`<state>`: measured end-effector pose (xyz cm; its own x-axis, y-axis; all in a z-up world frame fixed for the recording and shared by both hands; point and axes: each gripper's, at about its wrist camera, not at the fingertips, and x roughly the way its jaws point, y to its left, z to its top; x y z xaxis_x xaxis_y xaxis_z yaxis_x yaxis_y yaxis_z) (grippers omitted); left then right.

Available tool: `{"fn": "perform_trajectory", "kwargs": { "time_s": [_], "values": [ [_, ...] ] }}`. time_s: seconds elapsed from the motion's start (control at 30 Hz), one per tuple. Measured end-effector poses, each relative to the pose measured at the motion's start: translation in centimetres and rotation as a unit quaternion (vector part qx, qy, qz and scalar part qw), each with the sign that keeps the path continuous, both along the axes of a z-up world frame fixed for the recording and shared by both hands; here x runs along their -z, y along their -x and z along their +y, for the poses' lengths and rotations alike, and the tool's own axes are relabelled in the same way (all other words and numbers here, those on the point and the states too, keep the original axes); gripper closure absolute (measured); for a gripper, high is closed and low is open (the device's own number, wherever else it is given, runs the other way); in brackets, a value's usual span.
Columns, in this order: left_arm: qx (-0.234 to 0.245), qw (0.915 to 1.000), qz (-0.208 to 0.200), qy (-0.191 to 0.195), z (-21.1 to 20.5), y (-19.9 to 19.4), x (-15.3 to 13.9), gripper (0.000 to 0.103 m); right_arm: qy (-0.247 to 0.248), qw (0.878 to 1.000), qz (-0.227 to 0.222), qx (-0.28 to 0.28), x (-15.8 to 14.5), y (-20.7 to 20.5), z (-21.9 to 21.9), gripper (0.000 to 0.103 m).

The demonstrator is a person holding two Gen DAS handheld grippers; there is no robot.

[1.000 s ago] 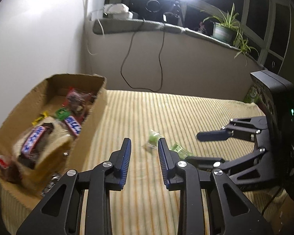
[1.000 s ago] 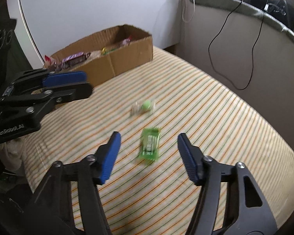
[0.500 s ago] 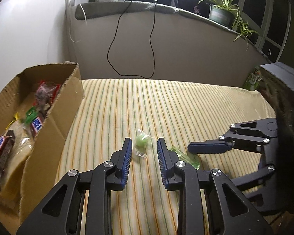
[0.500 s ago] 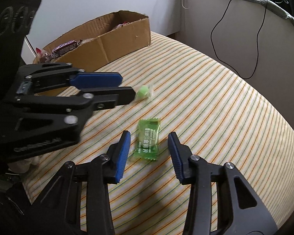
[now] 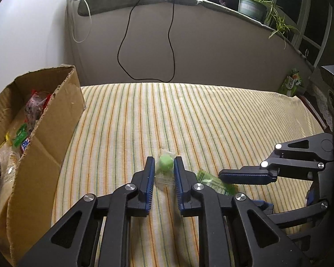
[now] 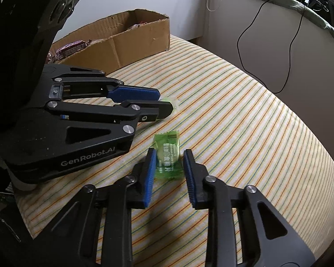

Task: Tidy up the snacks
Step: 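Grasp the clear green candy with the left gripper while the right gripper grasps the green candy pack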

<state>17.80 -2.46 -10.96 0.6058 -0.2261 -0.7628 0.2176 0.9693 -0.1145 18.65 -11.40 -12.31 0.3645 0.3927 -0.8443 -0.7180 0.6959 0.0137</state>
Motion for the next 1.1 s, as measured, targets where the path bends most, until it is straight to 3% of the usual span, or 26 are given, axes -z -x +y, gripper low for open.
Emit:
{"fn": "perform_trajectory", "kwargs": {
  "time_s": [0.6, 0.9, 0.97, 1.1],
  "values": [
    [-0.008, 0.9997, -0.020, 0.009, 1.3, 2.0, -1.2, 0.097, -0.014, 1.000, -0.010, 0.016, -1.9, 0.8, -1.6, 0.079],
    [-0.009, 0.9994, -0.032, 0.011, 1.9, 3.0, -1.7, 0.097, -0.016, 0.999, -0.028, 0.021, -3.4, 1.5, -2.1, 0.079],
    [0.000, 0.9995, -0.028, 0.012, 1.5, 2.6, -1.4, 0.094, -0.017, 0.999, -0.026, 0.023, -3.4, 1.6, -2.3, 0.079],
    [0.009, 0.9996, -0.028, 0.000, 0.3, 1.4, -1.2, 0.076, -0.020, 0.999, -0.025, 0.025, -3.5, 1.9, -2.8, 0.079]
  ]
}}
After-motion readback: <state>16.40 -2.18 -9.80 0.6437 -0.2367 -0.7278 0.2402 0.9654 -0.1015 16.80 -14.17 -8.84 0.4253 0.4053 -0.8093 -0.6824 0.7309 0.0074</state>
